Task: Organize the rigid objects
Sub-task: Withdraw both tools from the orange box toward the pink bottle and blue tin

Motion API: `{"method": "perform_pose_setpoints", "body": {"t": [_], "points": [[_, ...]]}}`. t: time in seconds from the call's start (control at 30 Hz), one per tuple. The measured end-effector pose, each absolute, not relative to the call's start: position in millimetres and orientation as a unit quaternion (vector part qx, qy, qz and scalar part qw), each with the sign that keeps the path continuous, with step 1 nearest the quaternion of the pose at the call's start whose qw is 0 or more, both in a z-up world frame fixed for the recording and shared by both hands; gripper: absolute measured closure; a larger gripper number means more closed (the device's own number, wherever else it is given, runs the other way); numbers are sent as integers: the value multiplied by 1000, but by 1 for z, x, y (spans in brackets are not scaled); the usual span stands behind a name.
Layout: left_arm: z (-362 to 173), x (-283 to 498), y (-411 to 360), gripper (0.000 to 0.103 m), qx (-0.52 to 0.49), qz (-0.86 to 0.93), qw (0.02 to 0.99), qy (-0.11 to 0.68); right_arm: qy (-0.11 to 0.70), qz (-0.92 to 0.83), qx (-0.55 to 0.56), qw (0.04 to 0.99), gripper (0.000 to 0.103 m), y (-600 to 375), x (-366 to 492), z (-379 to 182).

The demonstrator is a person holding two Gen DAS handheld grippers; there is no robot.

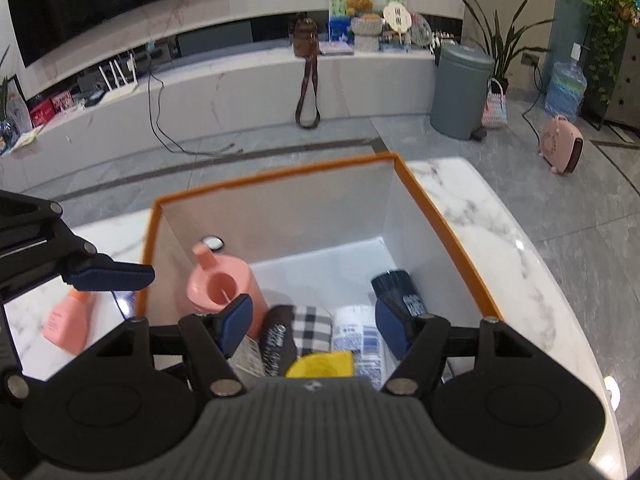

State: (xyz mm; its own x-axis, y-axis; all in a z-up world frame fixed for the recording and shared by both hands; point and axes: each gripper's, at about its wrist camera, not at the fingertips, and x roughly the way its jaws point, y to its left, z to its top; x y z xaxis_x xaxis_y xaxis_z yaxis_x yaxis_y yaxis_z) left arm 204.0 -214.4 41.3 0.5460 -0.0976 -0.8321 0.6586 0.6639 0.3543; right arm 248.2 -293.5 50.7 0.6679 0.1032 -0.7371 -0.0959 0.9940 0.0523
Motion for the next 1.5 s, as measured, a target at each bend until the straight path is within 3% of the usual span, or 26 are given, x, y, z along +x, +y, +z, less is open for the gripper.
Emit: {"method": "perform_pose_setpoints", "body": {"t": [0.63, 1.23, 1.5], "points": [[68, 192, -151, 35, 292, -205, 846, 396, 347, 96, -15, 933, 32, -238, 220, 89], [38, 168, -44, 35, 189, -146, 874, 423, 341, 146, -73, 926, 30, -171, 210, 75], [10, 150, -10, 31, 140, -123, 887, 423, 336, 163, -119, 920, 30, -137, 201, 50]]}}
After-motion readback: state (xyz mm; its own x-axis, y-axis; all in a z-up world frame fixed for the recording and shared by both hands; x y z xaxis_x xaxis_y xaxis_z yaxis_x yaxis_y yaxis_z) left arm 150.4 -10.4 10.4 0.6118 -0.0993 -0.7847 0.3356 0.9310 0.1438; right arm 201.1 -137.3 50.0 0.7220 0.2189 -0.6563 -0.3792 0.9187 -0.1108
